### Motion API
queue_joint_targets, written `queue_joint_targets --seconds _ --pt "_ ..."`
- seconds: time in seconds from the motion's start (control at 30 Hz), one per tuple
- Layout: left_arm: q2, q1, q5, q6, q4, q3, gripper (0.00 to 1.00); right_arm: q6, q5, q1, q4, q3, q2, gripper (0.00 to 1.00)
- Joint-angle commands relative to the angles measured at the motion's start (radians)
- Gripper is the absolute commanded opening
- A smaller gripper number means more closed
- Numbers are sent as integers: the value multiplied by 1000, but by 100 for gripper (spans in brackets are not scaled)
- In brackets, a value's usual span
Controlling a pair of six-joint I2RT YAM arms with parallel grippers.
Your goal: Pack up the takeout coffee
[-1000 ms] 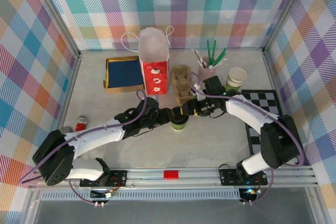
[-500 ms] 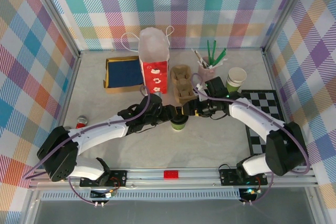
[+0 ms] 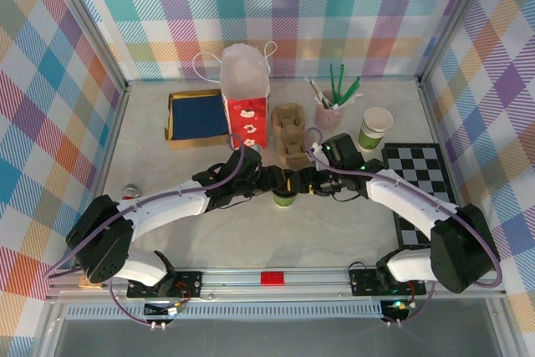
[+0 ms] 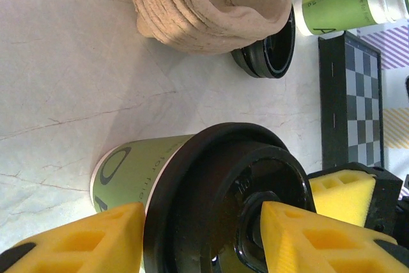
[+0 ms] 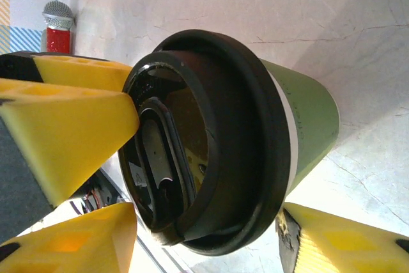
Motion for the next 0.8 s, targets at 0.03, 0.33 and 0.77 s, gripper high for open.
queue_joint_targets --seconds 0.03,0.33,0.77 --pt "27 13 36 24 35 48 50 33 -10 23 61 -19 -42 58" --pt "68 27 60 45 31 88 50 51 19 66 58 -50 -86 58" --pt "19 26 46 33 38 19 49 48 39 81 59 -70 -91 57"
